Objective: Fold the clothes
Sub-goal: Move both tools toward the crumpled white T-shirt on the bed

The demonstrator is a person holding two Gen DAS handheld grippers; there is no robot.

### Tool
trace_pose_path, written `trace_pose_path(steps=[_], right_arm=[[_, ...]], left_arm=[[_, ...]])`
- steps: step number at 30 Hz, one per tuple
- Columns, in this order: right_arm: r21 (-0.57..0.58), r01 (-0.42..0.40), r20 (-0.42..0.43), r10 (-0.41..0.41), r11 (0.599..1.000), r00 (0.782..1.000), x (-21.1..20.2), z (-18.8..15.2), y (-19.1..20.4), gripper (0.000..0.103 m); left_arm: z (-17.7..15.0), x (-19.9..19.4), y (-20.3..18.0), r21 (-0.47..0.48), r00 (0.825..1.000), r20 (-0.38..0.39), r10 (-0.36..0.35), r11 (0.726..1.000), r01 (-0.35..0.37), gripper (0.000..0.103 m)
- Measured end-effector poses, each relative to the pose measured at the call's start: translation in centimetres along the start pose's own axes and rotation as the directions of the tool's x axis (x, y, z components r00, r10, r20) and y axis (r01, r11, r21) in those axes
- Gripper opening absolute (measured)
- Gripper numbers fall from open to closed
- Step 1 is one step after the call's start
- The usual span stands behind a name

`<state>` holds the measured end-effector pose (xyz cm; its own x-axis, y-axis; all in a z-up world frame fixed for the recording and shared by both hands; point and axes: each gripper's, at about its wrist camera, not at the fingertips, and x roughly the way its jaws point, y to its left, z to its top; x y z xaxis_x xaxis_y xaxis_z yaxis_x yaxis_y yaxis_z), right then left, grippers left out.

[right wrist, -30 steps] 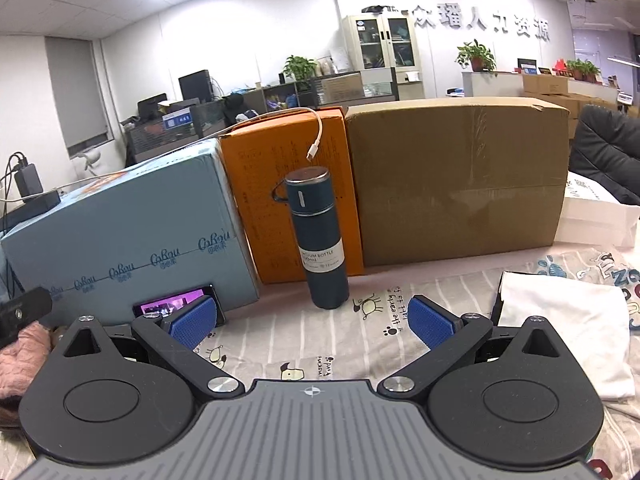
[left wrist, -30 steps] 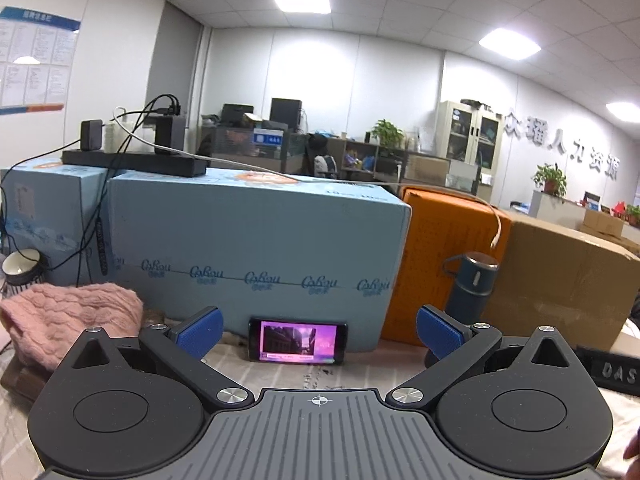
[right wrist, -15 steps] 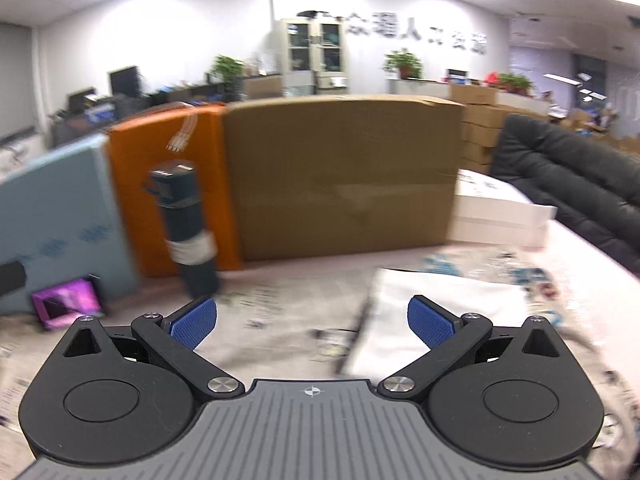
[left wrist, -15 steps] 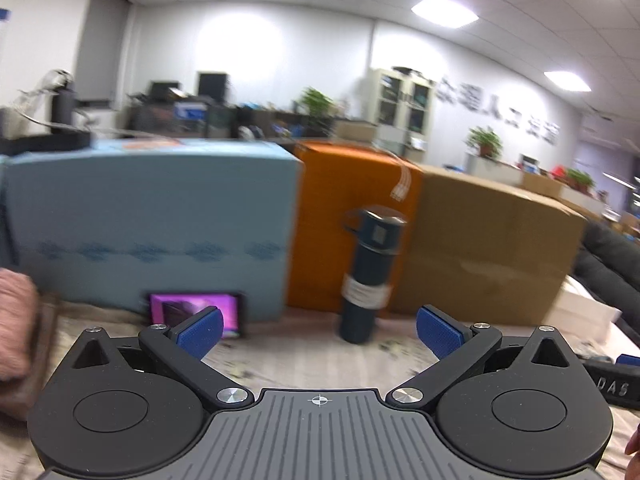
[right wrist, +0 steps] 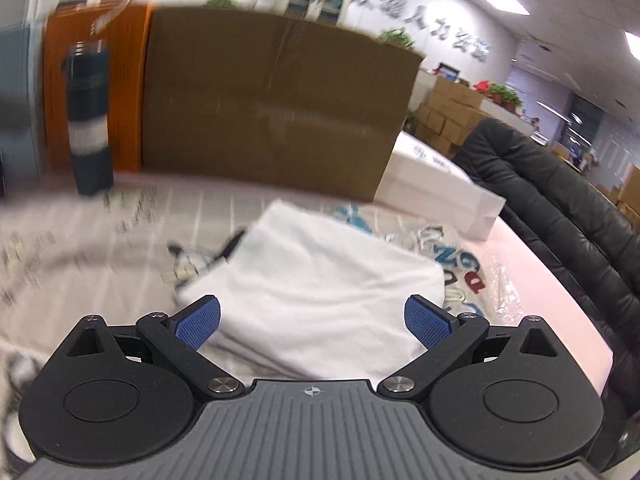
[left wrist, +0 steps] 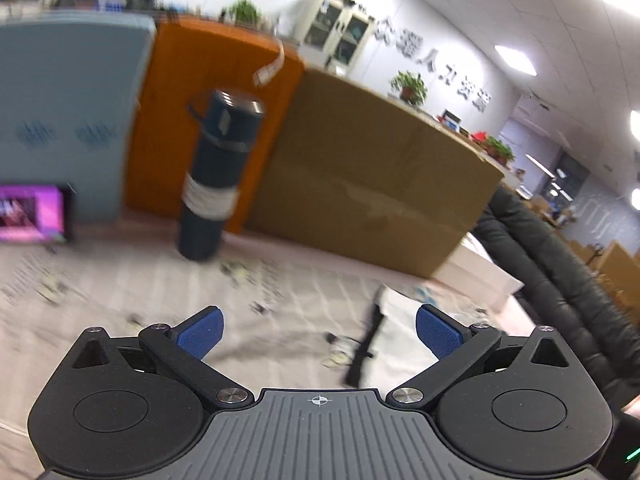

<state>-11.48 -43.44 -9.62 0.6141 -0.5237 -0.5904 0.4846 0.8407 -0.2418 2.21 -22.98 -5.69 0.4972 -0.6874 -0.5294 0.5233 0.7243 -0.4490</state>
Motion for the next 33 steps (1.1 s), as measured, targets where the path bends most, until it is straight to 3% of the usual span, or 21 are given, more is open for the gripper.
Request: trace_pose_path(steps=[5, 8, 13, 14, 15, 19, 21, 24, 29, 33], right_arm=[[-0.084, -0.057, -0.058, 0.052, 0.995, 0.997, 3.9, -0.8, 1.5, 0.097], [-0.115, -0.102, -0.088, 0.092, 0.988, 0.992, 5.8, -0.6, 2.9, 0.09], [-0.181, -0.127, -0.117, 0.107, 0.975, 0.987, 8.1, -0.7, 4.7, 0.087], [-0.179, -0.125, -0.126, 0.103, 0.976, 0.987, 8.6, -0.8, 4.8, 0.084], [-0.169, -0.125, -0.134, 0.103, 0.978, 0.986, 9.1, -0.9, 4.6, 0.073], [-0.036, -0.176, -0.126, 0.17, 0.984, 0.977, 9.1, -0.5, 2.6, 0.061], [0.038, -0.212, -0.121, 0.215, 0.977, 0.969, 9.0, -0.3, 1.8, 0.046], [0.142, -0.234, -0.11, 0.251, 0.962, 0.962, 8.7, -0.4, 0.7, 0.04], [0.187, -0.243, -0.11, 0.266, 0.952, 0.958, 8.9, -0.8, -0.4, 0.04], [0.171, -0.234, -0.109, 0.255, 0.957, 0.961, 9.8, -0.3, 0.4, 0.04]], left_arm=[[-0.7, 2.2, 0.8, -0.078, 0.999, -0.05, -0.004, 0.997, 0.0, 0.103], [-1.1, 2.8, 1.2, -0.083, 0.998, -0.068, 0.012, 0.996, -0.017, 0.103], [-1.3, 4.0, 1.7, -0.104, 0.995, -0.091, 0.03, 0.994, -0.039, 0.102], [-1.4, 4.3, 1.9, -0.107, 0.995, -0.095, 0.032, 0.993, -0.043, 0.102], [-1.4, 4.5, 1.9, -0.112, 0.995, -0.099, 0.033, 0.993, -0.044, 0.102], [-1.5, 5.7, 2.2, -0.149, 0.993, -0.114, 0.008, 0.989, -0.025, 0.102], [-1.5, 6.6, 2.4, -0.19, 0.99, -0.134, -0.033, 0.982, 0.007, 0.102], [-1.8, 7.8, 2.7, -0.272, 0.98, -0.161, -0.113, 0.96, 0.066, 0.102], [-2.7, 9.7, 3.3, -0.385, 0.963, -0.204, -0.178, 0.919, 0.088, 0.102], [-3.9, 12.3, 3.9, -0.527, 0.939, -0.22, -0.264, 0.842, 0.113, 0.102]])
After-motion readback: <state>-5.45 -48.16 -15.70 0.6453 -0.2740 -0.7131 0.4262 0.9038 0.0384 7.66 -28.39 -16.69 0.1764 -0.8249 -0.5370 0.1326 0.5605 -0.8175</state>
